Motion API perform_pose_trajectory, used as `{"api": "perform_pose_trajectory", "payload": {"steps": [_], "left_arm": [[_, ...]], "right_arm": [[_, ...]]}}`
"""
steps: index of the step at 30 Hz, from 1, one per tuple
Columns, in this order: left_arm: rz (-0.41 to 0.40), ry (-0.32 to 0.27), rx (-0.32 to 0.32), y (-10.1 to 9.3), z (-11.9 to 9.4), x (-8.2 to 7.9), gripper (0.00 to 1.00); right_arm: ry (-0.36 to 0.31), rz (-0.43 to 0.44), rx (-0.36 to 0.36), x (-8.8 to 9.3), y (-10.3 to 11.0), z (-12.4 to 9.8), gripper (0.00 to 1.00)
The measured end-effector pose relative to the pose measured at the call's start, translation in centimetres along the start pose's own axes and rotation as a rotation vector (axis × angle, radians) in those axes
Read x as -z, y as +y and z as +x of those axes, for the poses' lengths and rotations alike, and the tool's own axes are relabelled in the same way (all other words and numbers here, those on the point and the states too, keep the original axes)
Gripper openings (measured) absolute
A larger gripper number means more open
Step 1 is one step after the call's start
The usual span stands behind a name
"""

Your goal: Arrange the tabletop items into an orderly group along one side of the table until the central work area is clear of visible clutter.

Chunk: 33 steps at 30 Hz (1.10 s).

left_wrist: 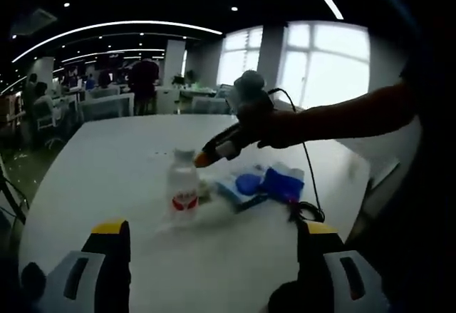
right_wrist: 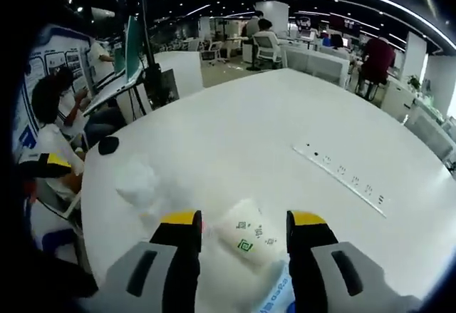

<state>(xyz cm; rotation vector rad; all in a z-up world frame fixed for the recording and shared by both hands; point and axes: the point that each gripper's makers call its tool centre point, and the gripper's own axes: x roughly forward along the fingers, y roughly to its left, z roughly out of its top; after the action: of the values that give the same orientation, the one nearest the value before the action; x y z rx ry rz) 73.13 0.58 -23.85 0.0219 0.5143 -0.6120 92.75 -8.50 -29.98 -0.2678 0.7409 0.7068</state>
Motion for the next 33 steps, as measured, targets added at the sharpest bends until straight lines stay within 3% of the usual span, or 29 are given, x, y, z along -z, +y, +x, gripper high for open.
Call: {"api": "perform_pose_trajectory", "payload": {"steps": [11, 13, 17, 23, 28, 30, 33], "left_arm": [[0.0, 0.033, -0.01, 0.8, -0.7, 0.9, 0.93], [0.0, 0.04, -0.008, 0.9, -0.8, 1.1, 0.93], [-0.008, 0.045, -0.008, 1.2, -0.8, 1.4, 0.92], [-0.013, 0.062, -0.002, 1.2, -0.5, 1.9, 0.9], [-0.03, 0.06, -0.011, 1.7, -0.6, 2.2, 0.89], [-0.031, 0.066, -0.014, 1.9, -0.6, 2.5, 0.89], [-0.038, 0.068, -0.022, 2.2, -0.7, 2.7, 0.89]], "right_arm": [[0.159, 0.032, 0.001, 1.2, -0.6, 3.7, 0.29], [0.203, 0.033, 0.005, 1.8, -0.8, 4.3, 0.28], [0.208, 0.04, 0.008, 1.1, -0.6, 4.7, 0.28], [0.274, 0.029, 0.024, 1.1, -1.0, 6.4, 0.31], [0.334, 0.01, 0.032, 2.2, -0.9, 6.6, 0.32], [0.346, 0.018, 0.035, 2.4, -0.7, 6.1, 0.29], [0.37, -0.002, 0.034, 2.6, -0.7, 6.2, 0.16]]}}
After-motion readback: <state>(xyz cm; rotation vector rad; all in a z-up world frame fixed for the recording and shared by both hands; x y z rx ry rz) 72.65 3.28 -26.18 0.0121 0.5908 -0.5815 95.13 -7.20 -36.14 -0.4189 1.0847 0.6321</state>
